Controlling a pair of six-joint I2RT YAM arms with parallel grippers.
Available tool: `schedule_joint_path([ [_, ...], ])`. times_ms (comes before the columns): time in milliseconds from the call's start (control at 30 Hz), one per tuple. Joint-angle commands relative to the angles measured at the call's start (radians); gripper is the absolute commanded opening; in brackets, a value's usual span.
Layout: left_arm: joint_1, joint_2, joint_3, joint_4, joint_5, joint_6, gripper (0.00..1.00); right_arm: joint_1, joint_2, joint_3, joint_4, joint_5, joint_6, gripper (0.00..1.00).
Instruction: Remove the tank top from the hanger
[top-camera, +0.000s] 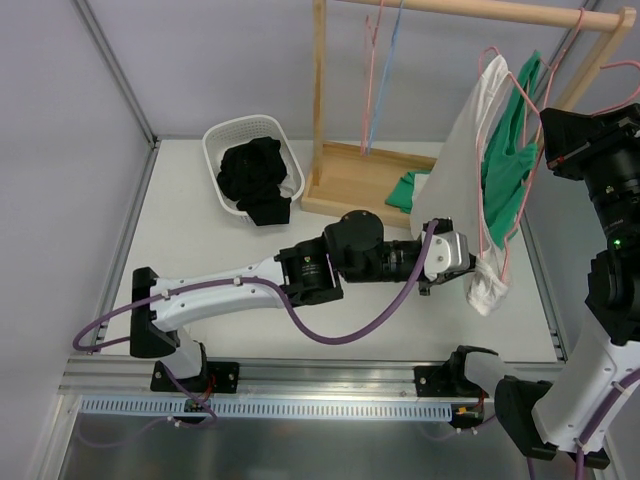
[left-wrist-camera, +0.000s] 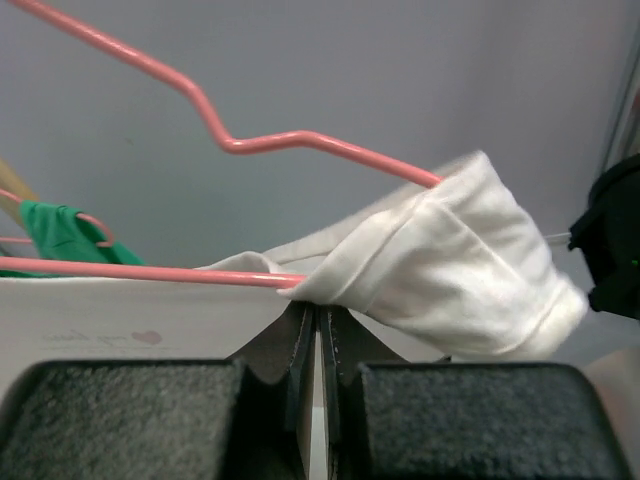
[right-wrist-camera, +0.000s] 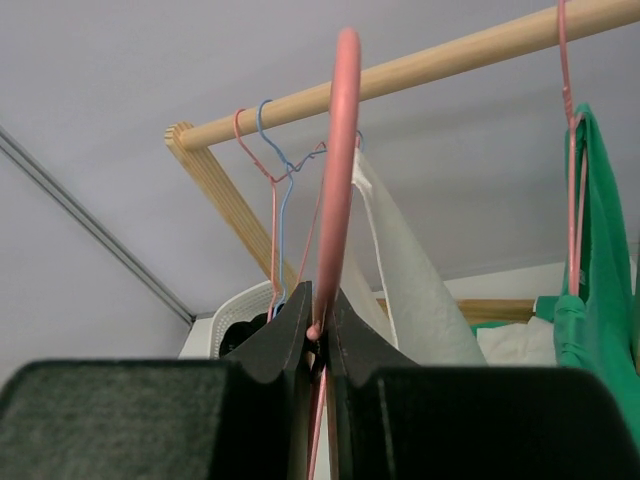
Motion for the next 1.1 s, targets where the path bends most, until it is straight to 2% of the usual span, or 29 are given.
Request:
schedule_joint_path([
  [0, -0.040, -0.082, 0.019, 0.030, 0.013, -0.022, 0.00, 0.005, 0.013, 0.005, 0.107, 0.040, -0.050, 0.00],
  [300, -0.080, -0.118, -0.088, 0.027, -0.037, -0.061, 0.00, 0.005, 0.042, 0.042, 0.116, 0.039, -0.012, 0.00],
  [400, -0.073, -0.143, -0.174, 0.073, -0.138, -0.033, 0.00, 0.005, 0.004, 0.029, 0.116, 0.024, 0.020, 0.00],
  [467, -0.024, -0.183, -0.259, 0.122, -0.180, -0.083, 0.00, 0.005, -0.026, -0.002, 0.130, 0.028, 0.025, 0.00],
  [533, 0.047, -0.216, -0.309, 0.177, -0.127, -0.228, 0.00, 0.005, -0.056, -0.008, 0.138, 0.022, 0.028, 0.00],
  [600, 0.143, -0.224, -0.355, 0.211, -0.051, -0.307, 0.00, 0.005, -0.072, -0.007, 0.138, 0.005, 0.059, 0.00],
  [833, 0.249, -0.152, -0.292, 0.252, -0.056, -0.343, 0.00, 0.005, -0.155, -0.025, 0.136, -0.071, 0.132, 0.00],
  [1000, 0.271, -0.074, -0.193, 0.295, -0.027, -0.378, 0.00, 0.005, -0.203, -0.044, 0.135, -0.101, 0.174, 0.00],
  [1067, 0.277, -0.042, -0.154, 0.314, 0.019, -0.407, 0.06, 0.005, -0.208, -0.045, 0.135, -0.104, 0.188, 0.00],
])
